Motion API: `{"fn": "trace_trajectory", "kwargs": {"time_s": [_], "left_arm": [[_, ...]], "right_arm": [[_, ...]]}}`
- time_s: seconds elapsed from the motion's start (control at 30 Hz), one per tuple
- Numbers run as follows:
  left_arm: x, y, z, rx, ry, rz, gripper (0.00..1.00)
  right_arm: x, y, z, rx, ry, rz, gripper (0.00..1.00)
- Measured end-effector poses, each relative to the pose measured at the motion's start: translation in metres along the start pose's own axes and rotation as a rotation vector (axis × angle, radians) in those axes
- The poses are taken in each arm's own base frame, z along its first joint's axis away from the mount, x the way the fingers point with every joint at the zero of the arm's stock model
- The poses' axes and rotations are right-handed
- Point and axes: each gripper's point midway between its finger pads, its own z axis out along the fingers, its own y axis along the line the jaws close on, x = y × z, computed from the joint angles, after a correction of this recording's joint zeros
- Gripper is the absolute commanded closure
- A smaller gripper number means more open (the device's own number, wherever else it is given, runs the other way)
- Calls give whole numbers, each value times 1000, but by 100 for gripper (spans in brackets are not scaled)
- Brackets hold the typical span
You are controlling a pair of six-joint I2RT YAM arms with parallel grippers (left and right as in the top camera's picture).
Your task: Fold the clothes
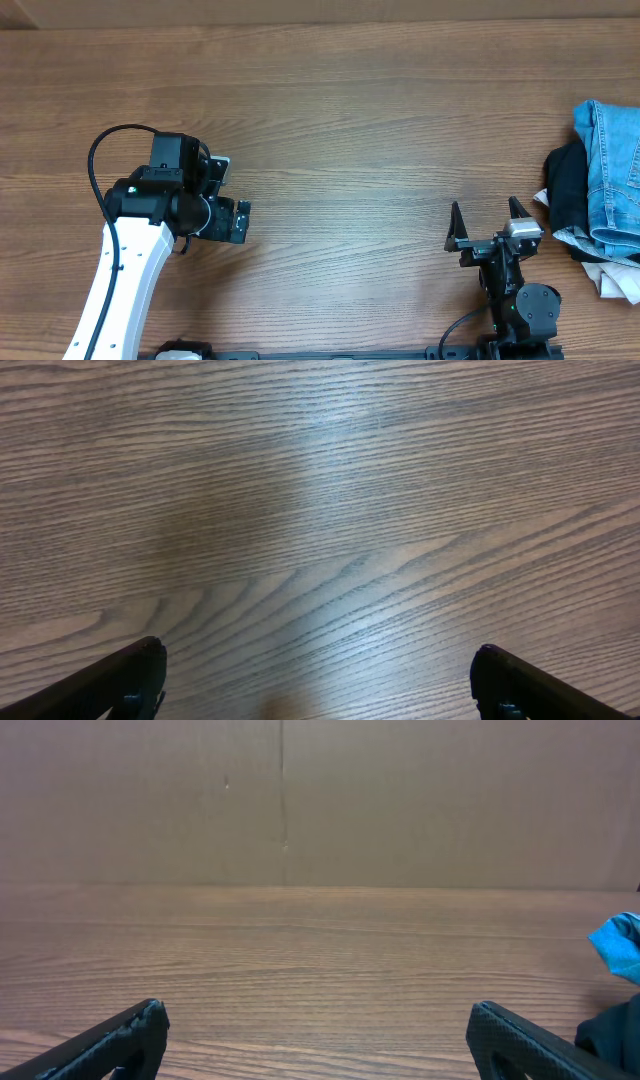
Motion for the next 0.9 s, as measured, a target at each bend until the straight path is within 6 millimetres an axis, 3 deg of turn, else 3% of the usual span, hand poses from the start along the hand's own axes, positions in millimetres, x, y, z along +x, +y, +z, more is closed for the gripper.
{"fn": "trace_trajectory", "kwargs": {"time_s": [0.27,0.4,0.47,0.57,0.9], "left_arm": [[-1,0,0,0,-3,0,0],[-36,2,-9,-15,-200,26,0],[-40,0,-21,-22,-322,42,0],[-35,-1,-32,-33,-496,64,0],[-5,4,-41,-90,-947,98,0]], "right_arm": [[0,0,0,0,0,0,0],[0,0,0,0,0,0,0],[0,0,0,0,-2,0,0],[0,0,0,0,1,0,0],[0,0,0,0,-1,0,0]]}}
